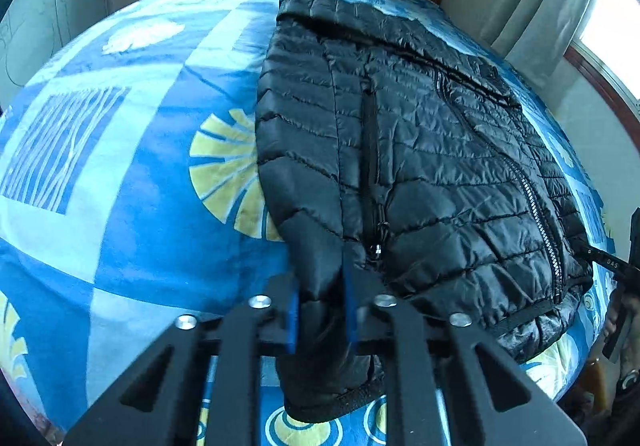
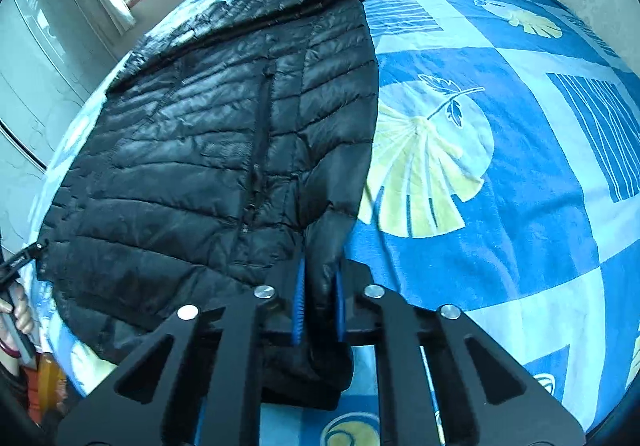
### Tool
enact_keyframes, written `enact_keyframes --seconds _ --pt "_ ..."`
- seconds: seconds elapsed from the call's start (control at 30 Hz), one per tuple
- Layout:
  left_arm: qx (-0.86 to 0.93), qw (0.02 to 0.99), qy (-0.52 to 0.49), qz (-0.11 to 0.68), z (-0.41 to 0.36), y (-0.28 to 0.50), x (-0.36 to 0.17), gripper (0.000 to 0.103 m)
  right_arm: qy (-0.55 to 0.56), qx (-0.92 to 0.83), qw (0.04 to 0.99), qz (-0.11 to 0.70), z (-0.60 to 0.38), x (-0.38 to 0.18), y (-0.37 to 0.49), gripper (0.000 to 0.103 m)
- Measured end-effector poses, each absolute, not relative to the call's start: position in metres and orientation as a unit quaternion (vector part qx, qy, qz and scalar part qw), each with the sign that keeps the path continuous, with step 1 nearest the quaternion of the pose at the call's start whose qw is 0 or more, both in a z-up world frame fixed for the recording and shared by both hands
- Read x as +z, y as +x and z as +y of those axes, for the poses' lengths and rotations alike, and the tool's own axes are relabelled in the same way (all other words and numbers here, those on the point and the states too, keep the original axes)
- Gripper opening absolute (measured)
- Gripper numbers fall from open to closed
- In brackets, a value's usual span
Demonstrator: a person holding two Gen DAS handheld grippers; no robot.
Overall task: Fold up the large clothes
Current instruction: 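Grasp the jacket hem with both tools and lift it toward the collar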
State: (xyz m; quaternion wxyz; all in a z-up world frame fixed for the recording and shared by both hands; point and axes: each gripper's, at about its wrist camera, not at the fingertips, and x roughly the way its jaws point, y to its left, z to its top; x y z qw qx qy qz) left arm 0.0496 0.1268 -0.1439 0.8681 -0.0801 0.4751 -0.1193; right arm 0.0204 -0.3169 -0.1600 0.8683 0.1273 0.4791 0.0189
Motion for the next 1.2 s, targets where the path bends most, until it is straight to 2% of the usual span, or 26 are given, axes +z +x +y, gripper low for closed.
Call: enact_keyframes --seconds 0.33,0.63,0.77,0.97,1.1,1.2 --pt "-0.123 0.888 -0.146 0.419 0.149 0.043 -0.091 0.011 0.191 0.089 0.882 0.422 -0.324 -0.102 0.006 0.008" --pt "-0.128 0.897 -0.182 0.381 0.156 0.128 -0.053 0.010 0.263 0.121 0.889 0.356 -0.350 -0.062 0.092 0.008" --pt "-0.138 0.889 -0.202 0.388 0.151 0.190 -0.060 0.010 0.281 0.105 0.882 0.364 -0.360 -0.077 0.157 0.008" --pt "-0.122 0.871 -0.190 0.437 0.134 0.279 -0.105 0.011 0.305 0.073 0.855 0.413 -0.369 -0.129 0.247 0.008" --pt "-0.119 0.854 -0.192 0.469 0.130 0.303 -0.142 0.012 0.315 0.057 0.834 0.450 -0.370 -0.172 0.279 0.009" --pt "-0.126 0.854 -0.200 0.463 0.131 0.308 -0.151 0.013 0.322 0.059 0.832 0.447 -0.370 -0.184 0.282 0.009"
